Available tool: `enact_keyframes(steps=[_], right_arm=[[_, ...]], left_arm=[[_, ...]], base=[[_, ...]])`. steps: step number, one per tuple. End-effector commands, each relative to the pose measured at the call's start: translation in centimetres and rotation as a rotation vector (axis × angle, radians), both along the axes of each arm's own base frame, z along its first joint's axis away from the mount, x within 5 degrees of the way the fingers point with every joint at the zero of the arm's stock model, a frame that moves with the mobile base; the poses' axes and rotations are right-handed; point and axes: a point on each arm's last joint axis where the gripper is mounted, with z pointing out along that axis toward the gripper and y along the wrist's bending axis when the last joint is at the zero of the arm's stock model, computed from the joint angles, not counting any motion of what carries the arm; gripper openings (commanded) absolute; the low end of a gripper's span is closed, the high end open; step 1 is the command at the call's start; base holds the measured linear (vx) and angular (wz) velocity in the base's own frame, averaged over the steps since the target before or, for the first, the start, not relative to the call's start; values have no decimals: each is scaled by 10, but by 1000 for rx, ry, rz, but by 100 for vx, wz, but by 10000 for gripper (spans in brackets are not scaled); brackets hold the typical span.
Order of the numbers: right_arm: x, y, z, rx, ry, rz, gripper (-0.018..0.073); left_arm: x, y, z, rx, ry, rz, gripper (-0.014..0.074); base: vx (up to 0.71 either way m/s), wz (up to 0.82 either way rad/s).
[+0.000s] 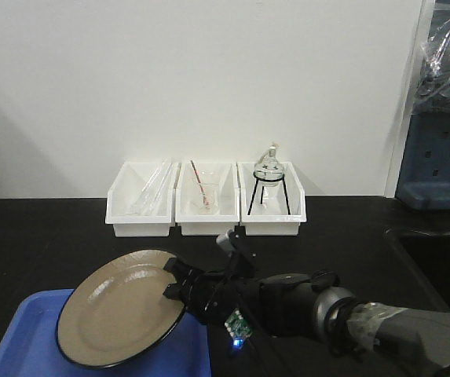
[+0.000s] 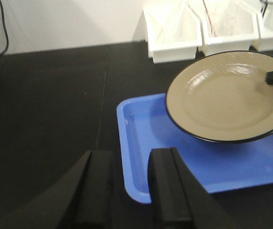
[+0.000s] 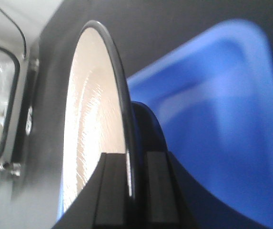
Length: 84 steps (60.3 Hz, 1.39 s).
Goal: Place disk in tray to left cabinet
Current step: 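Lift the plate with the right gripper and carry it over the blue tray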
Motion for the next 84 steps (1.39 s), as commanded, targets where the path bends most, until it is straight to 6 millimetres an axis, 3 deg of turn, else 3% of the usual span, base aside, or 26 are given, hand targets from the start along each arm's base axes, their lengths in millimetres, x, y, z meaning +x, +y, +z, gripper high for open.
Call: enact_keyframes(steps=[1,15,30,41,51,65,74,84], right_arm=[[-1,12,47,137,-57,13,-4],[-4,25,21,70,-73,90,-1],[-6,24,15,-90,-187,201,44],[-8,22,10,-210,-249,283,149],[-5,19,10,-263,-278,274,304],[1,10,28,-343,-363,182,522],[0,6,48,-401,-449,193,540],[-5,-4,86,-424,-547,197,540]], left_arm=[[2,0,15,-6,-81,2,342],[2,0,15,-6,-81,2,342],[2,0,15,-6,-81,2,342],[2,0,15,-6,-81,2,342],[2,0,15,-6,-81,2,342],[2,0,15,-6,-81,2,342],[2,0,15,-6,-81,2,342],[2,0,15,-4,-81,2,342]], base=[[0,0],[0,0],[0,0],[0,0],[0,0],[0,0],[0,0],[0,0]])
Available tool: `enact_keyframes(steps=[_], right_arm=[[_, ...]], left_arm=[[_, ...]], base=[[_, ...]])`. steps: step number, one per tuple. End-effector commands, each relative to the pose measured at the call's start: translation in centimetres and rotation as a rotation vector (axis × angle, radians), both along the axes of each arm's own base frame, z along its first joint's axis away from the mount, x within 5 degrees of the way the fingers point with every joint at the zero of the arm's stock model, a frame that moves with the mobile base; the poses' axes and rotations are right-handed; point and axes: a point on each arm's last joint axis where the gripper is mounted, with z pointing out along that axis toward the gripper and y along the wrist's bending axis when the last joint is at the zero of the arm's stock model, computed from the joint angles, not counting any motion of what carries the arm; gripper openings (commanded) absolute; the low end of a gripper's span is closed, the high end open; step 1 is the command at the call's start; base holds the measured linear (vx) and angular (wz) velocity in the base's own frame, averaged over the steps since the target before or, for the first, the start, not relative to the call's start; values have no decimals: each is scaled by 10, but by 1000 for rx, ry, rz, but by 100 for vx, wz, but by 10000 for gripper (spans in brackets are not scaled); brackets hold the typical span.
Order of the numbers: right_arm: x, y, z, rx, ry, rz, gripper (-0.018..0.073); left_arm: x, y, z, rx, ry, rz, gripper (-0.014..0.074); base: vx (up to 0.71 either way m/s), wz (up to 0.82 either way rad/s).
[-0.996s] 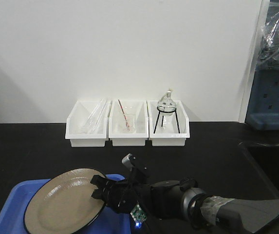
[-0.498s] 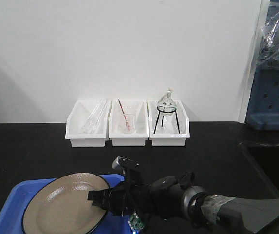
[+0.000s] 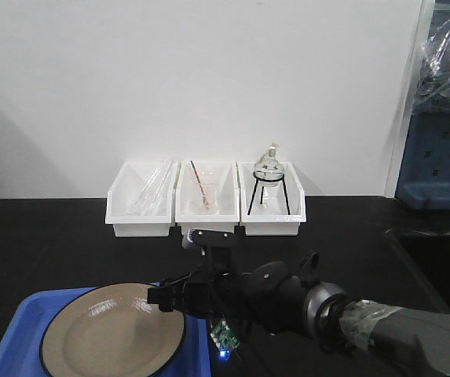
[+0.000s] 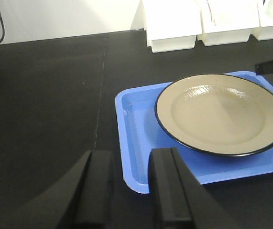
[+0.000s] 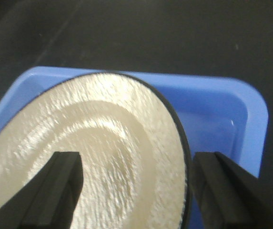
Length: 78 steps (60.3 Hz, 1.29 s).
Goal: Place disk in tray to left cabinet
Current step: 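Lower the plate into the tray, open the right gripper, withdraw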
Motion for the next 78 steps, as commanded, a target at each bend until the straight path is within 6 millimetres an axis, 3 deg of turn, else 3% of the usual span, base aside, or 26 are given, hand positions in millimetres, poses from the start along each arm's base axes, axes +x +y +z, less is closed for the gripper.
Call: enact_keyframes(steps=[1,11,13,14,19,30,40,49,60,69,78], right_arm=[[-2,-13,68,44,-150,-10,540],[3,-54,97,106,-58,-23,538],[3,-65,100,82,-33,-14,534],[1,-93,100,-42,43,0,517],[-1,-112,99,-150,94,-31,504],[-6,-123,95,-248,182,-85,503],[-6,-123,96,-238,182,-89,503],[-5,-121,97,-206,177,-98,503],[-6,-119,98,-160,195,-101,503],[-6,-119,98,-161,204,-97,503],[-8,-119,97,-168,217,-90,503]], left_arm=[[3,0,17,-3,-104,3,342],[3,0,17,-5,-107,3,342],[3,0,18,-4,-114,3,342],[3,0,19,-4,-133,4,342],[4,0,21,-4,-153,5,344],[13,0,17,-137,-115,40,356],[39,1,13,-199,-2,62,452],[75,3,37,-184,25,64,514],[138,5,65,-182,153,65,519],[190,8,78,-167,286,66,519],[241,28,81,-160,360,119,519]], base=[[0,0],[0,0],[0,0],[0,0],[0,0],[0,0],[0,0],[0,0],[0,0],[0,0],[0,0]])
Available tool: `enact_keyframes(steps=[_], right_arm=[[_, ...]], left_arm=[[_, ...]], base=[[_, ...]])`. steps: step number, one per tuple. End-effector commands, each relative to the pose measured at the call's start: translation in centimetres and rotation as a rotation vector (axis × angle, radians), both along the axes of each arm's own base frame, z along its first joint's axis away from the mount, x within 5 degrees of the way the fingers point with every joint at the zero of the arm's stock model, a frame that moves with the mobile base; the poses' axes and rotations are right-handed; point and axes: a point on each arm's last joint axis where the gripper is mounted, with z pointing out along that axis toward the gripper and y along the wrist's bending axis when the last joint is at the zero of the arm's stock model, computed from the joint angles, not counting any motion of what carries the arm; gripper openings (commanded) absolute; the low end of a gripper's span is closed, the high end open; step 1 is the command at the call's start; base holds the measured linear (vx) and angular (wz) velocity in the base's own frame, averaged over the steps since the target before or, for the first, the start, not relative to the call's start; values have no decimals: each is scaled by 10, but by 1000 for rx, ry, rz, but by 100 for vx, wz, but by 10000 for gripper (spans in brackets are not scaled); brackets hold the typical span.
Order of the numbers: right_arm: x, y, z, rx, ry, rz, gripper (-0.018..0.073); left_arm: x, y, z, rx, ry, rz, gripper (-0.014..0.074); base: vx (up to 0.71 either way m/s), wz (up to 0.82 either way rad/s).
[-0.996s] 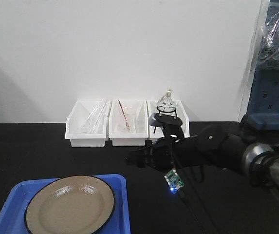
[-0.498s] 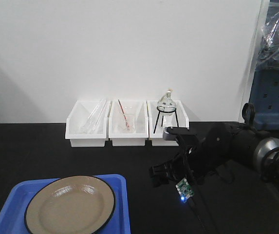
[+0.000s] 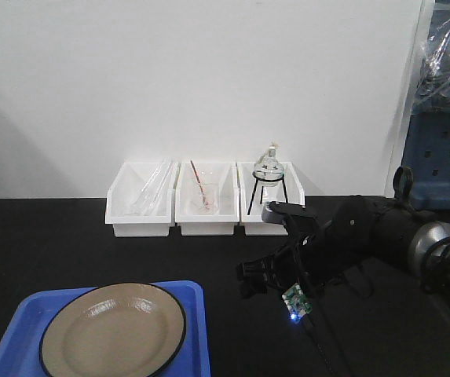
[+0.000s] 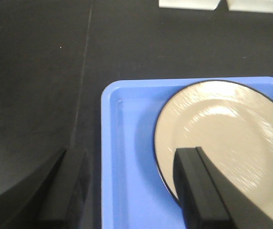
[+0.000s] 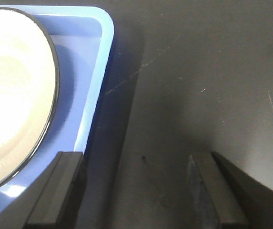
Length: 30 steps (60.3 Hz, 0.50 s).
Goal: Place disk in tray to left cabinet
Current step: 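Move both grippers to opposite rims of the blue tray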
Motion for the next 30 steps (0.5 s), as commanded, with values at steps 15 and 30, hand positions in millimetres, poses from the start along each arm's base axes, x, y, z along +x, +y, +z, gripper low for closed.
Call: enact_keyframes(steps=[15,30], right_arm=[[-4,-2,41,51,-113,-12,503],[-4,-2,42,52,-116,-13,503]], left_arm=[[68,42,-25,-20,113,2,519],[100,45,-90,-68,228,-84,519]], base=[[0,0],[0,0]])
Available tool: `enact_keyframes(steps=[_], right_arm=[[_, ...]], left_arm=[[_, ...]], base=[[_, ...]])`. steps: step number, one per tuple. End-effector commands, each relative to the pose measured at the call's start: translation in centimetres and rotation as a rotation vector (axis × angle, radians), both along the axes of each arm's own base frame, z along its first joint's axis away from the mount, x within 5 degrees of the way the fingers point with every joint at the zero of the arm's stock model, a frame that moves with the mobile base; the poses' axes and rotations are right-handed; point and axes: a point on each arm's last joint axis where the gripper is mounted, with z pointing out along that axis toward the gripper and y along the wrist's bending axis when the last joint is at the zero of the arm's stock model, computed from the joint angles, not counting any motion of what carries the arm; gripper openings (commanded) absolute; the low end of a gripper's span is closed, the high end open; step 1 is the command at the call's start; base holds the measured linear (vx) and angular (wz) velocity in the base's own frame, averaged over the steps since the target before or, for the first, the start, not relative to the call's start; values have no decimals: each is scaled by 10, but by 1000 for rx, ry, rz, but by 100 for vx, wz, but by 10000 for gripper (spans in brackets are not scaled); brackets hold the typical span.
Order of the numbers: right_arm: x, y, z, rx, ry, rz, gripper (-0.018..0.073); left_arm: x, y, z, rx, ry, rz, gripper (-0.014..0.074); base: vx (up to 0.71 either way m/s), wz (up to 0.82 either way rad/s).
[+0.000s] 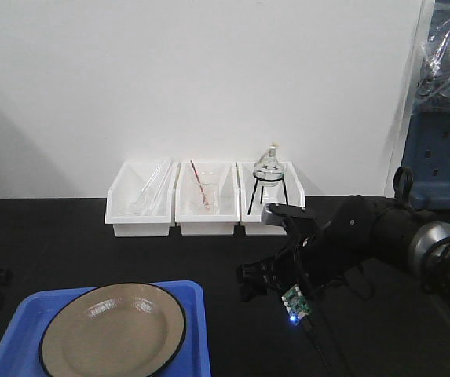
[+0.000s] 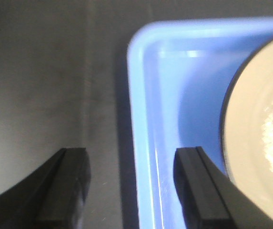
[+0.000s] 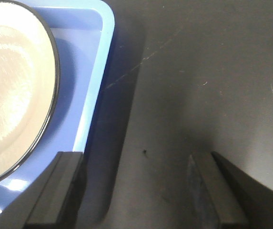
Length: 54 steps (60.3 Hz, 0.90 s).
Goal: Place disk in tray to left cabinet
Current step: 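Move both grippers to opposite rims of the blue tray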
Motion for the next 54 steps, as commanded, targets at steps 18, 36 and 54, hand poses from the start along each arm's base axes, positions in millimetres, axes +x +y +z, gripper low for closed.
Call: enact_keyframes(steps=[18,36,54], right_arm=[[-3,-2,42,57,-131,-20,503],[-1,-2,43,61,-148,-27,503],[8,0,23,75,-99,-82,503]], left_arm=[[27,1,-42,-56,4,9,518],[33,-6,-64,-147,25,-27,491],[38,-40,-65,-241,11,-87,462]], base=[[0,0],[0,0],[0,0]])
